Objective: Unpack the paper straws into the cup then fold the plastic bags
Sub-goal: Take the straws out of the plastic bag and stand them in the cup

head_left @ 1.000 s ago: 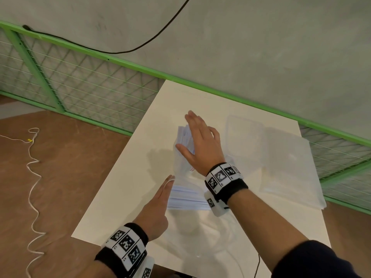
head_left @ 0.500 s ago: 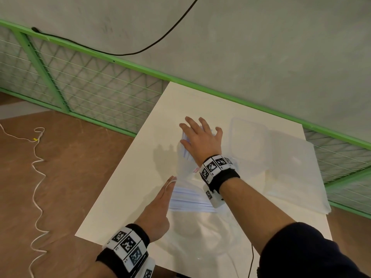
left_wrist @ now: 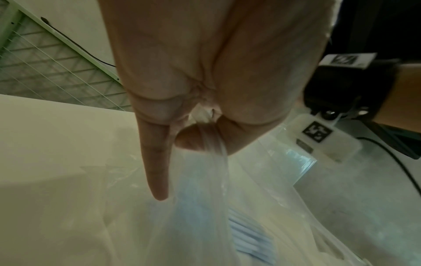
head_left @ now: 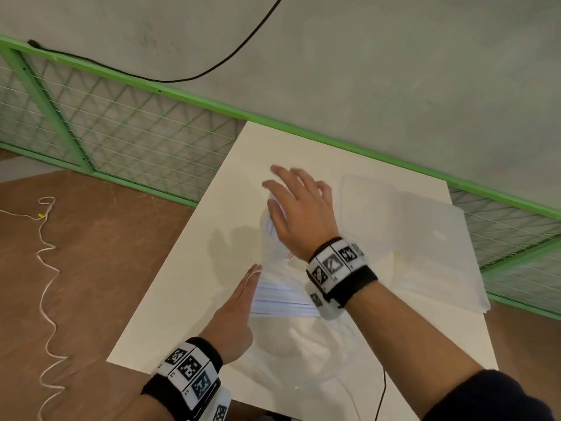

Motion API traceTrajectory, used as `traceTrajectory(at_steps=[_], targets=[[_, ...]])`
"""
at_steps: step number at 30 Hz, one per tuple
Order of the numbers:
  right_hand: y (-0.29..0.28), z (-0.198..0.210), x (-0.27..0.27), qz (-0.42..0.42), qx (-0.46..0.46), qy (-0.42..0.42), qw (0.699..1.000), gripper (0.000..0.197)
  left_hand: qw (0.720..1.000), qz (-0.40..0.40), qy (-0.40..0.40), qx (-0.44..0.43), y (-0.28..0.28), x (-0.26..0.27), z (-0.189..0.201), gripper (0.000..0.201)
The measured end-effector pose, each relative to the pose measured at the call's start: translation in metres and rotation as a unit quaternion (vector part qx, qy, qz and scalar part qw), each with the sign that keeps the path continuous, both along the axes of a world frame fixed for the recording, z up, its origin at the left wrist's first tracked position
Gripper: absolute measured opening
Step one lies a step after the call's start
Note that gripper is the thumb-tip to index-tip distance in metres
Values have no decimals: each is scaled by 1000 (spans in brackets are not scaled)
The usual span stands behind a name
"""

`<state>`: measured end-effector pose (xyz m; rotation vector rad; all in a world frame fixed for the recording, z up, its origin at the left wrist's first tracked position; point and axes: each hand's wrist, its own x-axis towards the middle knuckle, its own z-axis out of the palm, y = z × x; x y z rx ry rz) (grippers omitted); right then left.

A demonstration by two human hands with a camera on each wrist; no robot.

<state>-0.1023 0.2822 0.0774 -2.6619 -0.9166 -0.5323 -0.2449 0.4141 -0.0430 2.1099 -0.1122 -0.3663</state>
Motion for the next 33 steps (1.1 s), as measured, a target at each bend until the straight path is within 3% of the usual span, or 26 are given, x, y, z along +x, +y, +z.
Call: traceTrajectory(at_steps=[2,4,6,8,9,14,16,20,26,33], targets=[[2,-1,-35,78,86,-13,993,31,1000,1,6,8,-2,0,2,108],[1,-10,-75,114,60,33,991,27,999,18,24,24,-5,0,5,100],[-2,-26,-105,95,-20,154,983,25,999,34,27,18,-8,0,6,90],[-8,-52,-114,31,-146,280,948,27,999,18,26,-2,-9,-1,5,101],[-14,-71,-115,-3,-196,302,933,30,1000,-3,25,-1,-9,-1,4,107],[-36,-139,-114,-76,-246,265,929,56,1000,-16,13,8,-14,0,2,111],[-39,-152,-115,-82,-243,246,935,55,1000,-15,9,4,-14,0,3,111],[-41,-160,-119,-86,-242,231,939,38,1000,-11,0,11,-13,2,6,111],[-39,-166,-116,-96,-218,246,940,52,1000,-13,2,12,-10,3,7,111],[-37,-158,-110,-88,-238,279,926,35,1000,-21,2,19,-7,7,10,110]])
